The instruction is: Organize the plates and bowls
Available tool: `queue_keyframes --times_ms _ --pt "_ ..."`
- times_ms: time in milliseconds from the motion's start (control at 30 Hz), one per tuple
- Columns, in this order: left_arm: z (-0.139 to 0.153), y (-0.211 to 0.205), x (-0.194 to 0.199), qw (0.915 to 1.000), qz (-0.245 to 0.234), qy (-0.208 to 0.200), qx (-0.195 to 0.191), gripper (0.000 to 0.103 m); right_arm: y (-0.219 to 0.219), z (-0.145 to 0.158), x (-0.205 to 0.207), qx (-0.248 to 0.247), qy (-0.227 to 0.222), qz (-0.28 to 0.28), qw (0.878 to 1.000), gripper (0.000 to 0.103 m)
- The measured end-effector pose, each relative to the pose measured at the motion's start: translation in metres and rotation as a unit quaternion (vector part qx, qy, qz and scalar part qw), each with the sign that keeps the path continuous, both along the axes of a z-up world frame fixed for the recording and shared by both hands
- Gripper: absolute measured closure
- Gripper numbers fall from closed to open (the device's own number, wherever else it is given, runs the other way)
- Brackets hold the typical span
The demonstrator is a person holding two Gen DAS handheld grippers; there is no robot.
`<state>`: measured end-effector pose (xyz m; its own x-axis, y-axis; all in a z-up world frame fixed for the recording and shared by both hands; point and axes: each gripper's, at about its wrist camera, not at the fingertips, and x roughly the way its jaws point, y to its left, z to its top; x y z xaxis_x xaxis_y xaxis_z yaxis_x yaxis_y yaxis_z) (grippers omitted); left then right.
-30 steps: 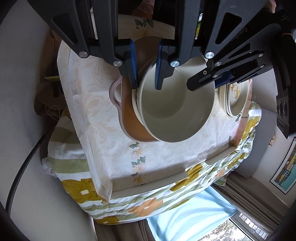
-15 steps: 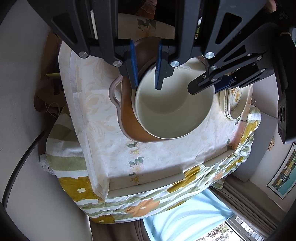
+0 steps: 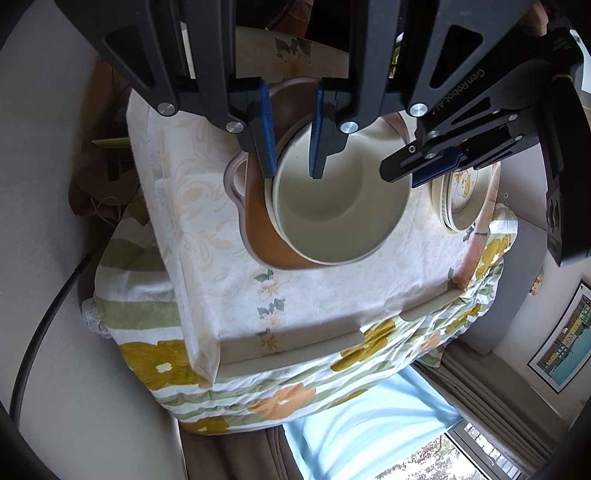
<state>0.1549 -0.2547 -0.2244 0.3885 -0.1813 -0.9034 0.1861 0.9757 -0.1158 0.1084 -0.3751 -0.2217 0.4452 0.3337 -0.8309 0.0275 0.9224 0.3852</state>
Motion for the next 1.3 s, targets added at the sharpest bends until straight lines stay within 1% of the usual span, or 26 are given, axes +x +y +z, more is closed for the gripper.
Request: queue_keyframes --times_ms 167,200,233,267,300,333,400,433,467,500,633,800,867,933,1033,1100,1167,1200,1267,1300 --pt "0.04 0.016 -0.009 0.9981 -0.009 -0.061 -0.002 0.079 -0.003 0.031 -0.016 -0.006 -0.038 -0.007 0.999 0.087" --pt "0.049 0.02 -0.013 0.9967 -0.015 -0.08 -0.002 0.069 -0.002 0.036 -0.02 -0.008 -0.046 -0.004 0.999 0.087" --pt "0.058 0.023 -0.018 0.995 -0.019 -0.098 0.0 0.037 0.0 0.043 -0.025 -0.014 -0.054 0.001 0.998 0.087" --pt "0.063 0.027 -0.021 0.9938 -0.021 -0.109 0.002 0.017 0.002 0.048 -0.028 -0.021 -0.06 0.005 0.998 0.087" --pt "0.069 0.031 -0.024 0.992 -0.021 -0.125 0.005 0.001 0.005 0.052 -0.032 -0.031 -0.066 0.008 0.997 0.087" --pt "0.073 0.035 -0.028 0.9901 -0.021 -0.138 0.003 0.0 0.007 0.055 -0.036 -0.043 -0.071 0.009 0.997 0.085" --pt "0.073 0.04 -0.028 0.9913 -0.033 -0.128 0.002 0.001 0.011 0.058 -0.042 -0.062 -0.075 0.006 0.995 0.053" --pt "0.071 0.041 -0.028 0.9924 -0.037 -0.117 0.004 0.001 0.013 0.058 -0.044 -0.071 -0.076 0.002 0.995 0.015" --pt "0.068 0.044 -0.028 0.9933 -0.041 -0.107 0.006 0.001 0.014 0.059 -0.046 -0.079 -0.078 -0.003 0.994 0.0" --pt "0.065 0.047 -0.029 0.9939 -0.048 -0.1 0.008 0.001 0.016 0.059 -0.049 -0.087 -0.079 -0.006 0.993 0.0" --pt "0.055 0.059 -0.034 0.9946 -0.064 -0.081 0.011 0.001 0.017 0.057 -0.05 -0.118 -0.05 -0.012 0.992 0.0" --pt "0.038 0.063 -0.032 0.995 -0.086 -0.049 0.006 0.001 0.014 0.05 -0.057 -0.136 -0.03 -0.037 0.989 0.0" --pt "0.027 0.059 -0.028 0.9953 -0.091 -0.033 0.009 0.001 0.011 0.041 -0.054 -0.14 -0.009 -0.04 0.989 0.0" --pt "0.016 0.055 -0.025 0.9952 -0.097 -0.015 0.008 0.001 0.006 0.03 -0.051 -0.132 0.013 -0.041 0.99 0.0" --pt "0.0 0.048 -0.017 0.9946 -0.103 0.005 0.01 0.001 0.002 0.014 -0.043 -0.134 0.034 -0.033 0.99 0.002" --pt "-0.012 0.042 -0.01 0.9937 -0.107 0.021 0.023 0.001 0.001 0.004 -0.036 -0.128 0.042 -0.022 0.991 0.01" --pt "-0.02 0.038 -0.003 0.9929 -0.109 0.034 0.032 0.003 0.001 -0.01 -0.027 -0.126 0.062 -0.003 0.99 0.025" --pt "-0.023 0.036 -0.001 0.9924 -0.111 0.04 0.033 0.006 0.0 -0.015 -0.023 -0.126 0.069 0.005 0.99 0.028" --pt "-0.032 0.031 0.003 0.9907 -0.117 0.053 0.045 0.015 0.0 -0.024 -0.017 -0.115 0.08 0.018 0.99 0.034" --pt "-0.036 0.029 0.005 0.9897 -0.121 0.06 0.048 0.023 0.001 -0.028 -0.014 -0.111 0.086 0.026 0.99 0.036"
